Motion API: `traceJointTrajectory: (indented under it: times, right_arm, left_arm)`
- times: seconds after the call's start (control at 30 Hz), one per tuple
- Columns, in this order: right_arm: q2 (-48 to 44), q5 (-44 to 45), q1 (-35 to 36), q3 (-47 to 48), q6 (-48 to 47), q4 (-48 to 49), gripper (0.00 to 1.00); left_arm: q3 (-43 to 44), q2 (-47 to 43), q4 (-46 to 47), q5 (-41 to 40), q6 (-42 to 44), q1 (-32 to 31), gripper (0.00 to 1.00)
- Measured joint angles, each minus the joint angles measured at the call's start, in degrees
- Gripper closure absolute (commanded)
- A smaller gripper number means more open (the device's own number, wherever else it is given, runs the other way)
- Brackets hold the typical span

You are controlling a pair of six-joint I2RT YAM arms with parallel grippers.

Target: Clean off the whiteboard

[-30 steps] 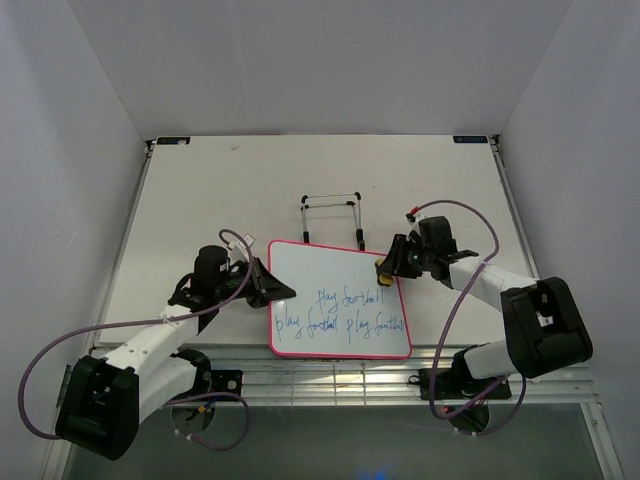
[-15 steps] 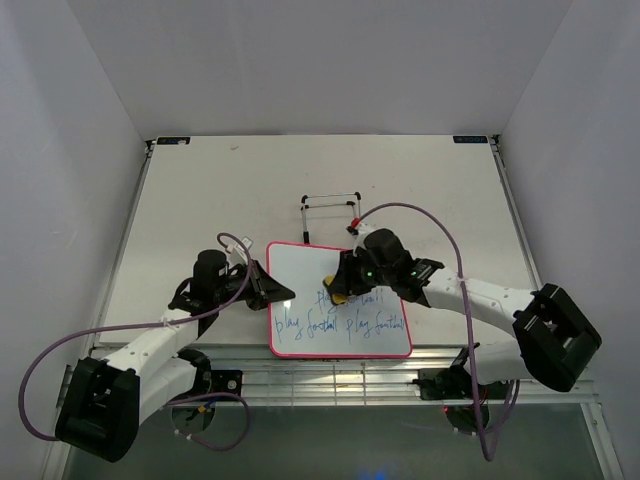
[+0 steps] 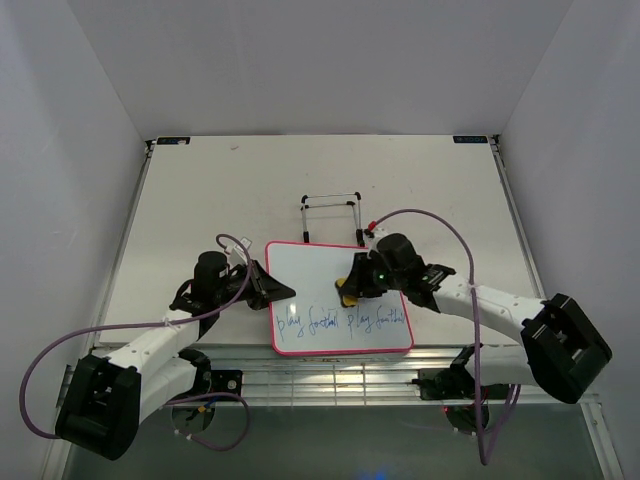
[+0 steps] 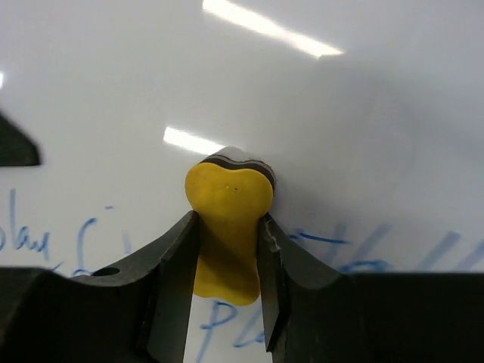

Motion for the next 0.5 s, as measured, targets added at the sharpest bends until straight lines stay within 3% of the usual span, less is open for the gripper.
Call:
traceJointTrajectory:
  times: [0.3,0.5]
  right_arm:
    - [-6.4,-5.5,-26.0,-12.5,-3.6,-2.0,0.66]
    - [-5.1,-6.9,-27.3,-11.3,-6.8,-3.5,0.65]
  left_arm:
    - [-1.1,-0.3,1.7,-0.4,-0.9,-0.1,1.00]
    - [-1.1,0.6,2.6,-0.1,-0.9,-0.1,1.00]
